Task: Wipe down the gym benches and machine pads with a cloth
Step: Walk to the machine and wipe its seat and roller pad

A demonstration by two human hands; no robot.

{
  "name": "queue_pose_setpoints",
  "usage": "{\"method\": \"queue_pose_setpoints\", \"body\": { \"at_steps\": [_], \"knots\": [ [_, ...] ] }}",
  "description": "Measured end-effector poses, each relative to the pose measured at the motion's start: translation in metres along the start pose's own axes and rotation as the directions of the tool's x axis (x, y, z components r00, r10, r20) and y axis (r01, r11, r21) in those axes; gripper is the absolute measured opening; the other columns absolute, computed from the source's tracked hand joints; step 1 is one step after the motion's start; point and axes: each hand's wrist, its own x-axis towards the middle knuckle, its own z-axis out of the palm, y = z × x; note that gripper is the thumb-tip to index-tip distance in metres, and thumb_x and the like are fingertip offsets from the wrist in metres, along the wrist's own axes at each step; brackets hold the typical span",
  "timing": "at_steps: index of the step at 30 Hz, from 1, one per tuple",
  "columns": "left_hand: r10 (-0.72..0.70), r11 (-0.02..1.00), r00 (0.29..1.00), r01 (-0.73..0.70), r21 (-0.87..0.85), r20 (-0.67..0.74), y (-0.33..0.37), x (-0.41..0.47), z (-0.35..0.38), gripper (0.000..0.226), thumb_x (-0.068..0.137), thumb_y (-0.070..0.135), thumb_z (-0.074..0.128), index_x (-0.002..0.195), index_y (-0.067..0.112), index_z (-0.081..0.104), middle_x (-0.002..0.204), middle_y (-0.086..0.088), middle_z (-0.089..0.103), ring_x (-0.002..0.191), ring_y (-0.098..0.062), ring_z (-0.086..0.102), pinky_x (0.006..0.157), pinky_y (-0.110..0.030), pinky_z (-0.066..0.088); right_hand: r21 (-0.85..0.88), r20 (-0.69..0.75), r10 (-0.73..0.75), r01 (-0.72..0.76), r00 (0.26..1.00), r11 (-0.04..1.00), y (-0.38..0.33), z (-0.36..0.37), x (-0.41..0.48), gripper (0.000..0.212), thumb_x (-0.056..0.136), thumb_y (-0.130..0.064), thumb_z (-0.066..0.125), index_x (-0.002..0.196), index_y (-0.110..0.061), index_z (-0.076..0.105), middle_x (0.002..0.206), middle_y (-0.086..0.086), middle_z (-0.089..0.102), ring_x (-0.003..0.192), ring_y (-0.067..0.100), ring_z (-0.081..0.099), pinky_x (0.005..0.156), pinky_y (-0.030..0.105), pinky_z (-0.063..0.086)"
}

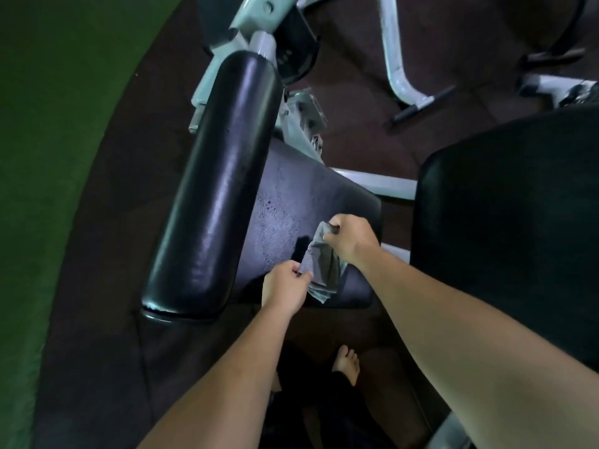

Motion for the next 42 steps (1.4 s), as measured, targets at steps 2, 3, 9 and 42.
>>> {"method": "queue_pose_setpoints", "body": {
  "at_steps": [2, 3, 9, 42],
  "knots": [
    [-0.032, 0.999, 0.999, 0.032, -0.010, 0.005, -0.003, 0.011, 0.006, 0.029, 0.095, 0.037, 0.069, 0.120, 0.021, 0.070, 0.104, 0.004, 0.074, 0.094, -0.015, 0.065, 0.080, -0.026, 0.045, -0.021, 0.014, -0.048, 0.048, 0.999, 0.999, 0.005, 0.012, 0.014, 0.019, 0.096, -0.032, 0.061, 0.102, -0.016, 0.068, 0.101, 0.009, 0.071, 0.101, 0.034, 0.065, 0.080, 0.035, 0.048],
    [-0.042, 0.999, 0.999, 0.042, -0.010, 0.006, -0.005, 0.017, 0.008, 0.033, 0.095, 0.036, 0.070, 0.125, 0.021, 0.069, 0.111, 0.004, 0.074, 0.100, -0.016, 0.066, 0.084, -0.025, 0.045, -0.035, 0.019, -0.072, 0.073, 0.997, 0.997, 0.008, 0.018, 0.021, 0.031, 0.097, -0.032, 0.061, 0.123, -0.015, 0.066, 0.119, 0.011, 0.070, 0.113, 0.034, 0.063, 0.090, 0.037, 0.049],
    [-0.005, 0.984, 1.000, 0.004, 0.180, 0.008, -0.011, 0.036, 0.005, 0.048, 0.094, 0.038, 0.068, 0.138, 0.019, 0.062, 0.133, -0.004, 0.068, 0.122, -0.026, 0.063, 0.103, -0.035, 0.049, -0.048, 0.064, -0.046, 0.049, 0.997, 0.998, 0.030, 0.037, 0.026, 0.052, 0.098, -0.029, 0.059, 0.147, -0.016, 0.050, 0.144, 0.013, 0.055, 0.131, 0.035, 0.051, 0.107, 0.041, 0.045],
    [0.725, -0.238, 0.238, -0.794, 0.559, 0.647, 0.097, 0.070, -0.243, 0.060, 0.098, 0.057, 0.042, 0.143, 0.023, 0.062, 0.152, 0.005, 0.055, 0.155, -0.023, 0.030, 0.127, -0.058, 0.013, -0.001, -0.237, -0.083, 0.085, 0.968, 0.996, 0.018, 0.160, 0.044, 0.078, 0.100, -0.056, 0.011, 0.164, -0.011, 0.010, 0.172, 0.008, 0.000, 0.159, 0.024, -0.004, 0.128, 0.043, -0.006]
  ]
}}
